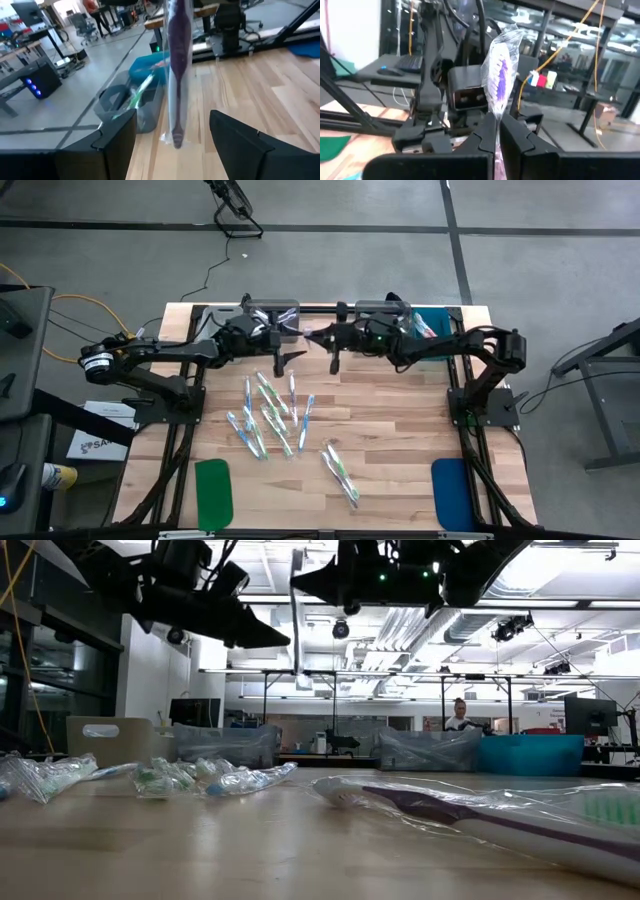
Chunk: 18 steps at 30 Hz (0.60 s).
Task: Pick & Place Toothbrushes
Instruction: Put the violet toothbrush into the left black bin
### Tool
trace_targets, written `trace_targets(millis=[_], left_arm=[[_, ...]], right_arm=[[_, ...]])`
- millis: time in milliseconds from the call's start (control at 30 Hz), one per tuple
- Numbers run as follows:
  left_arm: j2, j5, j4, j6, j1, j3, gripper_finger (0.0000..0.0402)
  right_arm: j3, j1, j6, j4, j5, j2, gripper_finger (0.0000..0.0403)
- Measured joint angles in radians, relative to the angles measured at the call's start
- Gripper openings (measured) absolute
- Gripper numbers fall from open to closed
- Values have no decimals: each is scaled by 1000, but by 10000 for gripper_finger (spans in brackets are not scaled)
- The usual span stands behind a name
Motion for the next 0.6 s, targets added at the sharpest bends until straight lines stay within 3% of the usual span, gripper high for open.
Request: trace_targets(millis=[400, 600], left_arm=[[0, 17, 22, -15, 1, 0, 243], [0, 17, 33, -15, 1, 0, 217]], right_arm=[[0, -42, 13, 179, -175, 66, 3], [2, -54, 16, 180, -249, 66, 3]])
